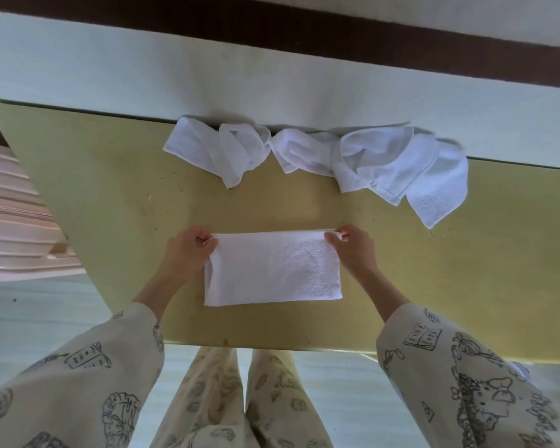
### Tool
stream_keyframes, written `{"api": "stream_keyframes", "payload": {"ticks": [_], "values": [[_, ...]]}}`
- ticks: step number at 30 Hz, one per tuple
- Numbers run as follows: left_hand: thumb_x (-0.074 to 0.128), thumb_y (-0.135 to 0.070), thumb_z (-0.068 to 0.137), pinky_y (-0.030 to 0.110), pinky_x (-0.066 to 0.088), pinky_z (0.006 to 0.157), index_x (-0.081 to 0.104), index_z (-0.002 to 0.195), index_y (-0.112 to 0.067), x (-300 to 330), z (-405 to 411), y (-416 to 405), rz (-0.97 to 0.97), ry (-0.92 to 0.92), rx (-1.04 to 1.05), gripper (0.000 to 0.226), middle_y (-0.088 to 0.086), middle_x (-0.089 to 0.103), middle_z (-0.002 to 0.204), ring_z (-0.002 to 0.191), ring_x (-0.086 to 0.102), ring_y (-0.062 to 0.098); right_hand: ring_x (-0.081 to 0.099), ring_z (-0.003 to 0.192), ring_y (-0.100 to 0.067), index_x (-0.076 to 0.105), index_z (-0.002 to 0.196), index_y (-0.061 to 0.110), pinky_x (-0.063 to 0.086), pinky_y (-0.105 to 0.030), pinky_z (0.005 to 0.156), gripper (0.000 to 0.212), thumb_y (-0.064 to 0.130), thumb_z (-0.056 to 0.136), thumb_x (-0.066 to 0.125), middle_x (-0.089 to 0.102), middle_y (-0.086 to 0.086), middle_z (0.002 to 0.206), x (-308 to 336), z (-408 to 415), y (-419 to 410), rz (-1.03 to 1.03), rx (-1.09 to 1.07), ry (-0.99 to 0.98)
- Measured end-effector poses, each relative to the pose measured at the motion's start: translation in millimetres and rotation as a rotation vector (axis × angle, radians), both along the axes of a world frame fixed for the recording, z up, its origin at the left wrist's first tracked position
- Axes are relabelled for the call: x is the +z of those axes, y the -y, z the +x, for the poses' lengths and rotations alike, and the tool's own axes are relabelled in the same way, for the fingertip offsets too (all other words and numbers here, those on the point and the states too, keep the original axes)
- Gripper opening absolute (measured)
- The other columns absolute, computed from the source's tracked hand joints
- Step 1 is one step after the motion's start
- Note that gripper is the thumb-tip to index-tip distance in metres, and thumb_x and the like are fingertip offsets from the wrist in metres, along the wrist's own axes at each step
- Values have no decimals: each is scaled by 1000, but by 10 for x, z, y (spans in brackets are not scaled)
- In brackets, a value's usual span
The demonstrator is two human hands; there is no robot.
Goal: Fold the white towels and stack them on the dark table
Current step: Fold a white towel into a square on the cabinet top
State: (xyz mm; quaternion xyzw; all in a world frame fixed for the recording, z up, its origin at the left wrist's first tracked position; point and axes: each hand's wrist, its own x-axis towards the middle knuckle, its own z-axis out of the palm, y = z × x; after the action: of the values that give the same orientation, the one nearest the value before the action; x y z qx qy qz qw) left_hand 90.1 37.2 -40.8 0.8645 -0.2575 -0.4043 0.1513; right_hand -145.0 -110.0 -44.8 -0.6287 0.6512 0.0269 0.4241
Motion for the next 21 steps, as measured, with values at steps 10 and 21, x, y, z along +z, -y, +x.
{"api": "stream_keyframes", "payload": {"ticks": [10,21], "values": [[52,-12,89,20,35,55,55,92,-8,-5,13,23,-6,-26,29,5,0,52,78,80,48,21,59,101,-26,61,107,3,37,-26,74,30,27,88,59,66,-11,108,-56,47,33,-20,28,-66],[56,-21,90,27,38,60,56,97,-8,0,-17,-108,-55,32,162,15,-1,54,78,75,51,19,62,86,-29,49,95,13,52,-40,80,28,34,85,64,62,-7,97,-77,7,37,13,-175,84]]}}
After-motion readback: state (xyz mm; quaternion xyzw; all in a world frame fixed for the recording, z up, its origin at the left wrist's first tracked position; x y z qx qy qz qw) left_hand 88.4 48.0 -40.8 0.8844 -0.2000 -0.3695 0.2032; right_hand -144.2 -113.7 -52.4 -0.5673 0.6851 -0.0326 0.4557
